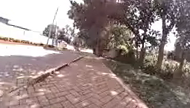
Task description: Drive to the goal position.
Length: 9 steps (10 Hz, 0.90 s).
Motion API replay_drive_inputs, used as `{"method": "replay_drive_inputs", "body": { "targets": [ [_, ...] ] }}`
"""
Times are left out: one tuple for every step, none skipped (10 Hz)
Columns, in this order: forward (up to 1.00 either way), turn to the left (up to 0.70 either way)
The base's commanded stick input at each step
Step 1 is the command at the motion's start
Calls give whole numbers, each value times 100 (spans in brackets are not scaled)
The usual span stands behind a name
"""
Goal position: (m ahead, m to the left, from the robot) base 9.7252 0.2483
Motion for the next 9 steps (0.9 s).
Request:
{"method": "replay_drive_inputs", "body": {
  "targets": [
    [50,0],
    [50,0],
    [50,0],
    [50,0],
    [50,0],
    [50,0],
    [50,0],
    [50,0],
    [50,0]
  ]
}}
